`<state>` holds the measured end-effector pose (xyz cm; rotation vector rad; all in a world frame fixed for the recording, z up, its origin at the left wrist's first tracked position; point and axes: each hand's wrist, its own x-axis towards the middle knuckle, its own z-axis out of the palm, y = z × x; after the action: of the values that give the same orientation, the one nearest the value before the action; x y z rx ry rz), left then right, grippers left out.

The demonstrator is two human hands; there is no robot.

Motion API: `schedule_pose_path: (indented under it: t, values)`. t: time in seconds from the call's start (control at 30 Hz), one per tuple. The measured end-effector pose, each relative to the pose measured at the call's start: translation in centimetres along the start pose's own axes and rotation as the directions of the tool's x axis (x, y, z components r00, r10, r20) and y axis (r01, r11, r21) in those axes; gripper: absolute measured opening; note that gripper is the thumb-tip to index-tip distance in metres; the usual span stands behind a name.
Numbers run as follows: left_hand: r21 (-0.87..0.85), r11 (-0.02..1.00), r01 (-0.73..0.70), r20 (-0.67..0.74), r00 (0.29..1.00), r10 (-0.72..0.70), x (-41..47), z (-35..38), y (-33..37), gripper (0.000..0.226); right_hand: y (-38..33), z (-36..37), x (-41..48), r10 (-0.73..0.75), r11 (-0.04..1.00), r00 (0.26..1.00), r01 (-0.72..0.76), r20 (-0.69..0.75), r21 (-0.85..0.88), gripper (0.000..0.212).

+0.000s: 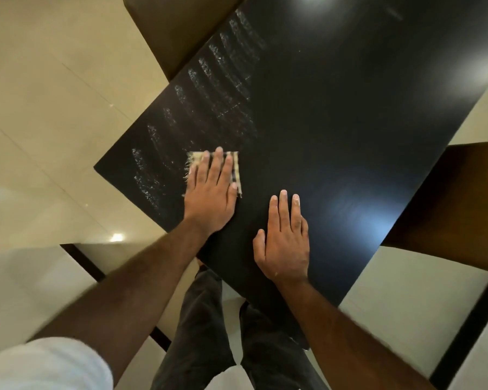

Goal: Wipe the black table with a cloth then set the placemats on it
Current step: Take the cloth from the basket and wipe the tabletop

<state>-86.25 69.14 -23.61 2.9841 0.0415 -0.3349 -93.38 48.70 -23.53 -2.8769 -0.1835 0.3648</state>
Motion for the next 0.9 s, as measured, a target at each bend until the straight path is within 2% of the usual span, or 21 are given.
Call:
schedule_pose_path:
  t: [0.2, 0.33, 0.43, 0.53, 0.63, 0.77, 0.9]
  values:
    - [-0.023, 0.986, -0.167, 0.025, 0.986, 0.167, 4.3, -0.4, 5.0, 0.073, 0.1, 0.5, 0.0, 0.017, 1.0, 1.0, -0.017, -0.012, -0.009, 0.086]
    - [-0.097, 0.963, -0.251, 0.048, 0.965, 0.256, 4.7, -1.5, 3.2, 0.074, -1.4, -0.1, 1.8, 0.119, 0.992, 0.992, -0.117, -0.043, 0.048, 0.083]
    - [-0.142, 0.981, -0.136, -0.031, 0.991, 0.132, 5.3, -2.8, -1.4, 0.072, -4.1, -1.3, 6.0, 0.124, 0.989, 0.986, -0.115, -0.109, 0.088, 0.083]
    - [-0.105, 0.994, -0.024, 0.007, 1.0, 0.025, 7.0, -2.9, -6.9, 0.072, -7.8, -2.3, 11.1, 0.057, 0.998, 0.991, -0.056, -0.123, 0.009, 0.085]
    - [-0.008, 0.998, -0.069, 0.023, 0.997, 0.07, 9.3, -2.7, -10.2, 0.075, -10.9, -1.4, 14.0, 0.051, 0.997, 0.995, -0.055, -0.09, -0.05, 0.078]
    - [0.01, 0.995, -0.103, -0.006, 0.995, 0.103, 11.2, -2.7, -11.4, 0.075, -10.9, -0.3, 12.9, 0.122, 0.988, 0.99, -0.128, -0.076, -0.082, 0.075]
    - [0.005, 0.994, -0.113, -0.02, 0.993, 0.113, 11.4, -2.4, -11.6, 0.075, -8.6, -1.0, 13.4, 0.308, 0.942, 0.938, -0.324, -0.162, -0.085, 0.086]
